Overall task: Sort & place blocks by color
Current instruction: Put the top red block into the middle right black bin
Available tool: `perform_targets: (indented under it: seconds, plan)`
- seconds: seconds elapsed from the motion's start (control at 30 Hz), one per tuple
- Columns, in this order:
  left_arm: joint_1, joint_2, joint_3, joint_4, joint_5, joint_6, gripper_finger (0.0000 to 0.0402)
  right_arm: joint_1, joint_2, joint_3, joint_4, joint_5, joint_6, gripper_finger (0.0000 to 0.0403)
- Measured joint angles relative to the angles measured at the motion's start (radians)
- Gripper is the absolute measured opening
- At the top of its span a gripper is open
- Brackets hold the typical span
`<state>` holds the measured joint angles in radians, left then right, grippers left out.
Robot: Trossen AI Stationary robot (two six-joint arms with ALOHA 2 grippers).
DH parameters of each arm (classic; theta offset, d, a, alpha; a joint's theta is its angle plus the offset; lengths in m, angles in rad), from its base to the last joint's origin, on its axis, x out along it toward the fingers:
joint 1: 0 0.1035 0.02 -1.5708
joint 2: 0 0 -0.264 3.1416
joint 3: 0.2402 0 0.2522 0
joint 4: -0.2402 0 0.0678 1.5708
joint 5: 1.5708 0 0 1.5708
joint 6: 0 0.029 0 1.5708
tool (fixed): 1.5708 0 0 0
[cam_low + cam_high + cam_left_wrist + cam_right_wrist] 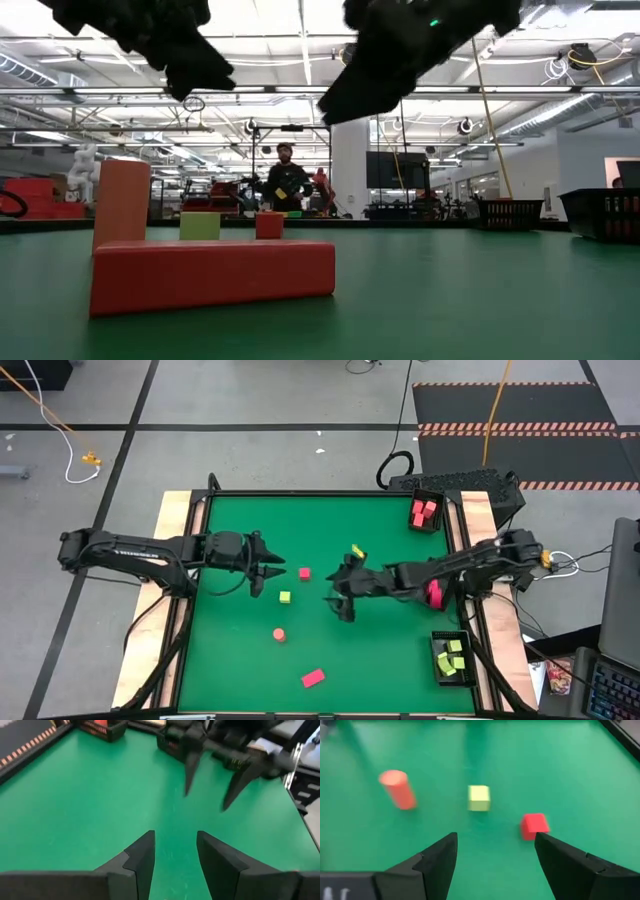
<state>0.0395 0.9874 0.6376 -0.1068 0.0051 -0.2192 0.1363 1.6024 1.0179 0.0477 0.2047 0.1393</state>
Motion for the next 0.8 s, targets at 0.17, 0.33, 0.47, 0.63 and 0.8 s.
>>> perform_targets:
  seconds: [0.17, 0.33, 0.47, 0.63, 0.8]
  plan:
    - [-0.001, -0.029, -0.008, 0.007, -0.006, 0.008, 0.0147, -0.061, 0.1, 0.096, -0.016, 0.0, -0.054, 0.0257]
    - [-0.001, -0.037, -0.007, 0.011, -0.007, 0.048, 0.0147, -0.116, 0.17, 0.11, 0.016, 0.003, -0.028, 0.0257]
    - [-0.001, -0.049, -0.007, 0.017, -0.007, 0.066, 0.0147, -0.145, 0.229, 0.111, 0.098, -0.004, -0.005, 0.0256]
    - [-0.001, -0.061, -0.006, 0.035, -0.021, 0.079, 0.0147, -0.162, 0.305, 0.111, 0.195, -0.077, -0.013, 0.0256]
    - [-0.003, -0.067, -0.006, 0.061, -0.021, 0.076, 0.0147, -0.174, 0.354, 0.111, 0.21, -0.031, -0.053, 0.0256]
